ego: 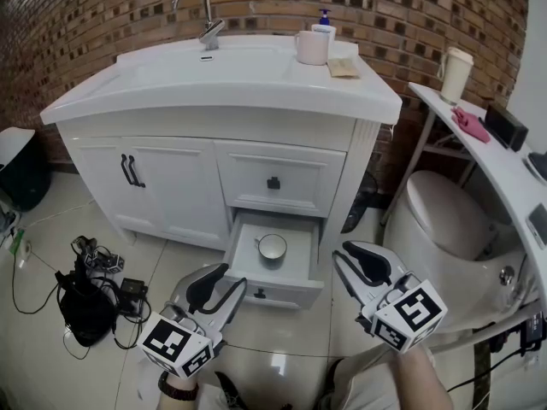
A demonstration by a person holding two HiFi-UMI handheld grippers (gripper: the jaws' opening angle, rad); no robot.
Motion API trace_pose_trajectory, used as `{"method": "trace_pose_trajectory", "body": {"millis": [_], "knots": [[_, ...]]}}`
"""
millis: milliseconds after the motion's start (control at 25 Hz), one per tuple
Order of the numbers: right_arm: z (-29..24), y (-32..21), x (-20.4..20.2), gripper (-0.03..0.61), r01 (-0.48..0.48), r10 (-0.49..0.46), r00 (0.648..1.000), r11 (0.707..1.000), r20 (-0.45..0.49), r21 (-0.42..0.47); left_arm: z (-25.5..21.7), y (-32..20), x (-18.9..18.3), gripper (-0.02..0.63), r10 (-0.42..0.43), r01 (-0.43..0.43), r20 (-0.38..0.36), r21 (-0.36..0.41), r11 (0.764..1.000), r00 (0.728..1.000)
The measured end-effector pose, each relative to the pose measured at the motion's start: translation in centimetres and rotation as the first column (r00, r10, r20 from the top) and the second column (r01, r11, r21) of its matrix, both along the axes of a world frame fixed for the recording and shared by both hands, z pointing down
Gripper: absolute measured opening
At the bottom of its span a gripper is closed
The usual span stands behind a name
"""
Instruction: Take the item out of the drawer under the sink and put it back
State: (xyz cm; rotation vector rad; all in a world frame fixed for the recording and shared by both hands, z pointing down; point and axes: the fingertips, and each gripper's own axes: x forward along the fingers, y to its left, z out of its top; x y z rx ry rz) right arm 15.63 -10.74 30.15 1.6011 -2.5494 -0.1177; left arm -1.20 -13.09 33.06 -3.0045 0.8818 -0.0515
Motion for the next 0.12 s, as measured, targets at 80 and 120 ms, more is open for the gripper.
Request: {"method": "trace_pose_trajectory", "body": {"millis": [80, 120], "knots": [[0.06, 0.06, -0.01, 0.081, -0.002, 0.002, 1.0, 1.0, 0.0, -0.002, 0.0, 0.06, 0.09, 0.161, 0.005, -0.005, 0.001, 0.0, 1.0, 1.0], [0.1, 0.1, -0.03, 0.081, -0.003, 0.003, 1.0, 1.0, 0.0, -0.003, 0.0, 0.11, 0.14, 0.161, 0.008, -0.008, 0.002, 0.001, 1.0, 1.0]]}}
